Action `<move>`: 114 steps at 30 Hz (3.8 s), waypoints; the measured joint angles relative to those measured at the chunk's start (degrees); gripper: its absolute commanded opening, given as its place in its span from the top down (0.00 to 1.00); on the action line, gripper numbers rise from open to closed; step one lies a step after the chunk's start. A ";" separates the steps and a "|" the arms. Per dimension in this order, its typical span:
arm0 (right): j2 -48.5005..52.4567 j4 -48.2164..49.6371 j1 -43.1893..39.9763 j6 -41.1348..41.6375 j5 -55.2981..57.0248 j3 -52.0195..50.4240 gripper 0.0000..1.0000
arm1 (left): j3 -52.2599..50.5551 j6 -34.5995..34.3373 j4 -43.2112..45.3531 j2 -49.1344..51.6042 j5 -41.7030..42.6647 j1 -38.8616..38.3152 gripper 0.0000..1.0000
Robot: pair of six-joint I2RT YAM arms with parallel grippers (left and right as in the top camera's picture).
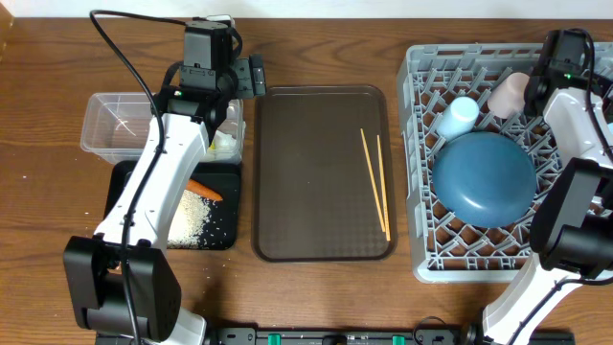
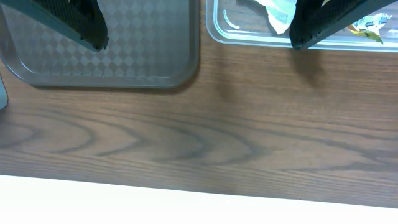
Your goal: Sort waste into correct bins and load items into the dishwasher rack
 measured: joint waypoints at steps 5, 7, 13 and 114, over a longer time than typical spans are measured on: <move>-0.02 0.72 0.00 -0.26 0.26 -0.26 0.99 | 0.00 0.00 -0.02 0.00 0.00 0.00 0.06; -0.02 0.81 0.00 -0.26 0.37 -0.35 0.99 | 0.00 0.00 -0.02 0.00 0.00 0.02 0.06; -0.02 2.25 0.28 -1.14 1.33 -0.63 0.99 | 0.00 0.00 -0.02 0.00 0.00 0.00 0.06; -0.63 20.22 9.88 25.05 6.64 -11.06 0.05 | 0.00 0.00 -0.02 0.00 0.00 0.02 0.06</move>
